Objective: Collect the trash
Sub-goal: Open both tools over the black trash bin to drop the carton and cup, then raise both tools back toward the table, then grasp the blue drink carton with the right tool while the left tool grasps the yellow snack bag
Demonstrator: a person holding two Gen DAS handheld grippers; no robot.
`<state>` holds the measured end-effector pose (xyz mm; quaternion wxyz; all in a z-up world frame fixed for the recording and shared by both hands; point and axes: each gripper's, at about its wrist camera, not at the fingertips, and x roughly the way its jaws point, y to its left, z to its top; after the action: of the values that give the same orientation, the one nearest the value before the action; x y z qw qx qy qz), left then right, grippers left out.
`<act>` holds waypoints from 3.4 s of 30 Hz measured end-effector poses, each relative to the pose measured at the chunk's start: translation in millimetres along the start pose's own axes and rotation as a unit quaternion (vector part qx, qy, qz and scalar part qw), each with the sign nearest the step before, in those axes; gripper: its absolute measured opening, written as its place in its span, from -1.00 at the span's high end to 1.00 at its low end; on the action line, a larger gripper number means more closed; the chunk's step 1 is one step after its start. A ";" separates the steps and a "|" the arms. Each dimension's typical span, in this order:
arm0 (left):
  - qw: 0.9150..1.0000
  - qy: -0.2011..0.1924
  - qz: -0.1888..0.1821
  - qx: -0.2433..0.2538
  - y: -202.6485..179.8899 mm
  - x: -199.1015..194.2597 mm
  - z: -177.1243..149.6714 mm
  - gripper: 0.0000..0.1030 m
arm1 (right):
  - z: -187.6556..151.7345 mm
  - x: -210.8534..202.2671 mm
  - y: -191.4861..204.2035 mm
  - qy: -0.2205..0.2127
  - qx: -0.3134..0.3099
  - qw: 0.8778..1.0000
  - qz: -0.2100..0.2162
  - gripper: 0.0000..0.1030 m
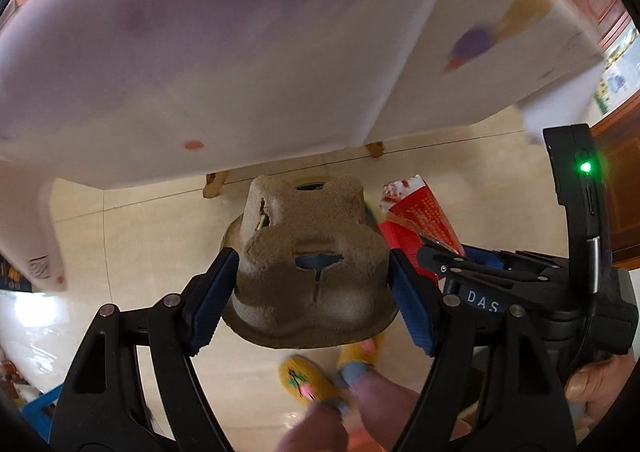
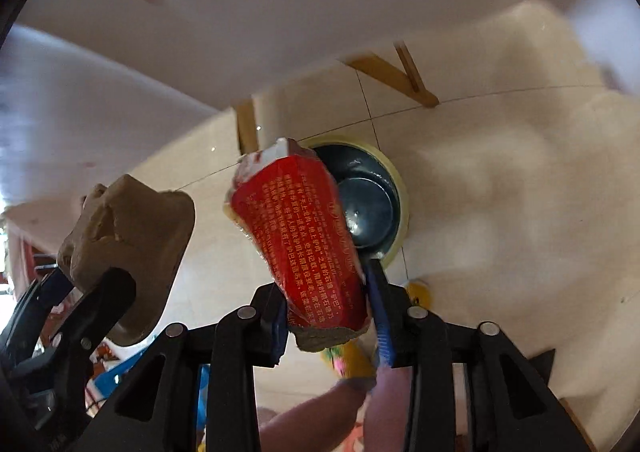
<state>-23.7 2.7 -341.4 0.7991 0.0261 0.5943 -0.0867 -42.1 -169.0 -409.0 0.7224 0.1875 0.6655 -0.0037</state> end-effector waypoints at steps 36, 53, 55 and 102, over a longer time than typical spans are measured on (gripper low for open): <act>0.996 -0.076 0.014 -0.049 26.8 -136.4 14.1 -0.38 | -21.8 -161.1 83.6 -0.148 -0.076 0.986 -0.023 -0.67; 0.973 -0.228 -0.020 -0.020 35.0 -381.2 49.4 -0.31 | -53.4 -410.3 173.1 -0.304 -0.102 0.947 -0.018 -0.82; 0.971 -0.235 -0.027 -0.015 33.9 -397.9 55.7 -0.31 | -51.5 -424.0 175.1 -0.315 -0.100 0.944 -0.022 -0.82; 0.987 -0.049 -0.013 -0.150 -101.0 -124.1 421.1 -0.34 | 424.6 -212.2 53.7 -0.089 -0.433 0.896 -0.048 -0.44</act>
<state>322.7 -144.3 -93.7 0.8209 -0.1059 0.5611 -0.0080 355.1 -288.0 -171.8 0.7871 -0.1771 0.5426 0.2336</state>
